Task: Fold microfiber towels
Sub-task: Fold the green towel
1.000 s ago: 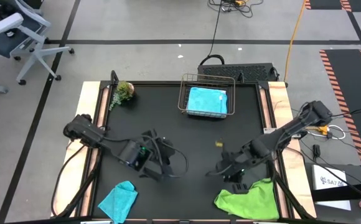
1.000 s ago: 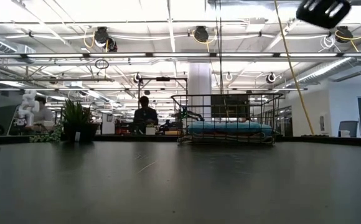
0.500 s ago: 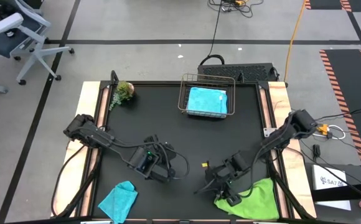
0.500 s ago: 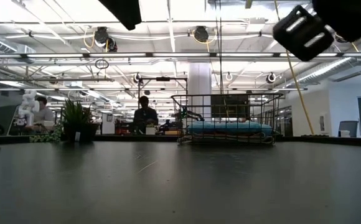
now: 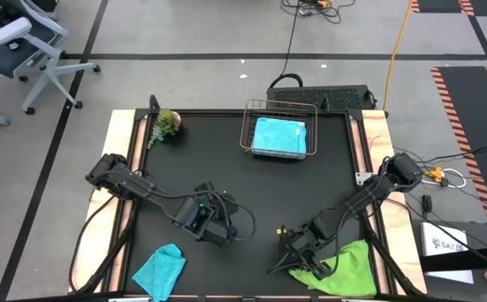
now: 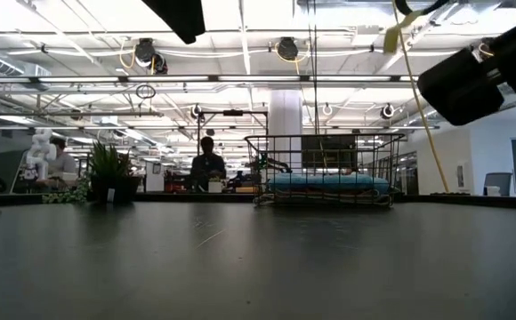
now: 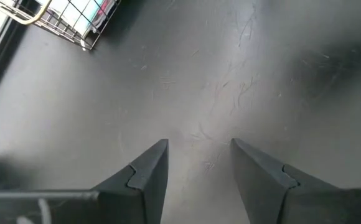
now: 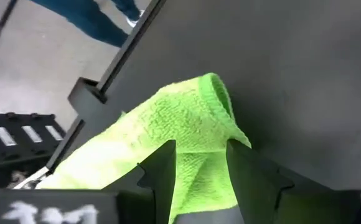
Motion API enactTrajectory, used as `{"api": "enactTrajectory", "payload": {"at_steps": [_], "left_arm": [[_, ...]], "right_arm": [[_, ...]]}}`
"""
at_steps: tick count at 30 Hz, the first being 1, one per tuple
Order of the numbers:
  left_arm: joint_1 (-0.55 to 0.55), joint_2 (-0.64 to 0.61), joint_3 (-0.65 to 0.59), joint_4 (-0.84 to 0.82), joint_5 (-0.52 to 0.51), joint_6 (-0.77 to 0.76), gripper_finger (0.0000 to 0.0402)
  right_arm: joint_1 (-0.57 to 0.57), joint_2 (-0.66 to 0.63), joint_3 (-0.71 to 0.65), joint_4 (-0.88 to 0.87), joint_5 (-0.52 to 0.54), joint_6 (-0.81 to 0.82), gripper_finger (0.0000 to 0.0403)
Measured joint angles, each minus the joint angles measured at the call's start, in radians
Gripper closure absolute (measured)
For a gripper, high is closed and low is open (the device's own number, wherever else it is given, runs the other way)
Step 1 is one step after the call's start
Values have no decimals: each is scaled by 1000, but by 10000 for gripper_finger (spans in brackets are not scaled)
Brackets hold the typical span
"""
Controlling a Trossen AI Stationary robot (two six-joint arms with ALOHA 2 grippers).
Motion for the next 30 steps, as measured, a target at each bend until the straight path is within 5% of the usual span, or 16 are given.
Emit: {"api": "enactTrajectory", "payload": {"at_steps": [30], "left_arm": [[0, -1, 0, 19, 0, -65, 227]], "right_arm": [[-57, -88, -111, 175, 59, -19, 271]]}}
